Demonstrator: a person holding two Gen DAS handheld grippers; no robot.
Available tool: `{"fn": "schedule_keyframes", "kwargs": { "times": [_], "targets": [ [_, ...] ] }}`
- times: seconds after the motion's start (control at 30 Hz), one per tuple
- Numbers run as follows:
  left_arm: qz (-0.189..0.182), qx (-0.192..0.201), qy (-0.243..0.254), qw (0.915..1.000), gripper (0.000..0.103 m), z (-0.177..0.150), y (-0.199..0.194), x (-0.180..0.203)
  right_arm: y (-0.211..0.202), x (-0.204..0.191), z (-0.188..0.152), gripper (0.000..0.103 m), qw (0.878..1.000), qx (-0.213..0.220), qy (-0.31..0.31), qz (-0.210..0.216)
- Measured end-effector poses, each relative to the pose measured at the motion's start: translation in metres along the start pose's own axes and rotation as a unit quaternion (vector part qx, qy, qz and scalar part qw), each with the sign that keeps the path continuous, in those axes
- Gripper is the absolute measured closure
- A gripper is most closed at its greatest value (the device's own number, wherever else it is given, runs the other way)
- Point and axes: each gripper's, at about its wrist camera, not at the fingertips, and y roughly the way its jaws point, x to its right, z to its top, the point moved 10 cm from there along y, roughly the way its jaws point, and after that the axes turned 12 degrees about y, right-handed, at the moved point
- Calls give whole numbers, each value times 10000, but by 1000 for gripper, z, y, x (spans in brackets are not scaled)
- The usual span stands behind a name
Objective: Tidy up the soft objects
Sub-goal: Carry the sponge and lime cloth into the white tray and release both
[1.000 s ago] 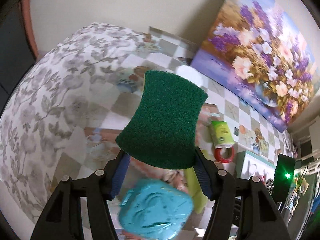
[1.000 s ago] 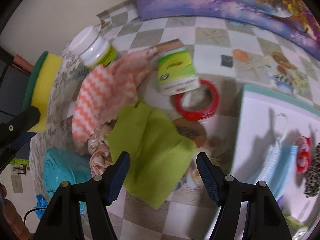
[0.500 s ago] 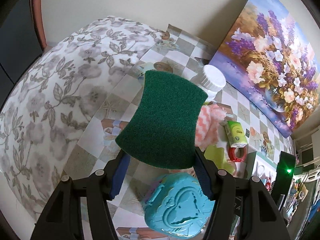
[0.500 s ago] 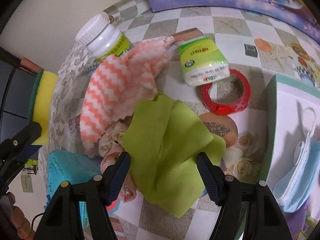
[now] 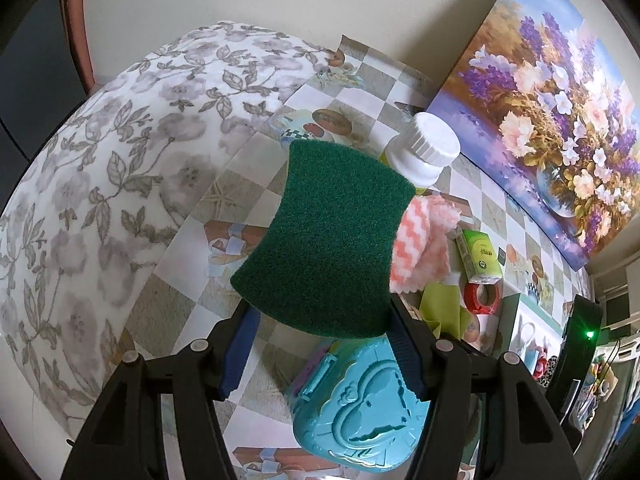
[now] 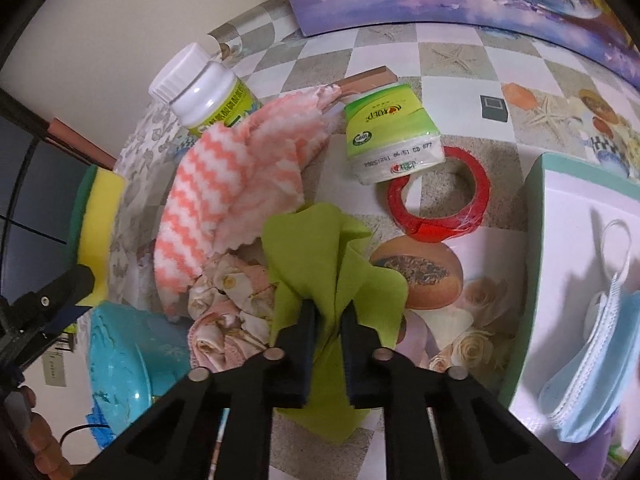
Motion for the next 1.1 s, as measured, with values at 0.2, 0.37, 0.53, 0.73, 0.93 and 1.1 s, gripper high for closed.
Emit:
{"fn": "schedule_keyframes", "kwargs": {
  "times": [0.2,0.37,0.53,0.73,0.93,1.1],
  "targets": [
    [28,40,-8,10000,39,-2,-6,1,-16,-1,2,96,9998,123,30,179],
    [18,130,0,9999,39,0,-18,9,-48,-1,7,96,9987,361,60,348],
    [-40,302,72,9995,39,4,-34,29,-82,2,12,96,9964,659,170,497],
    [-238,516,322,9979,39,9,-53,77,-131,16,26,96,9908,1183,373,549],
    [-485,616,618,9950,39,8,-59,131,-184,46,39,96,9826,1755,521,319],
    [-667,587,826,9926,39,1,-55,173,-220,81,42,96,9746,2110,745,-7]
  ]
}}
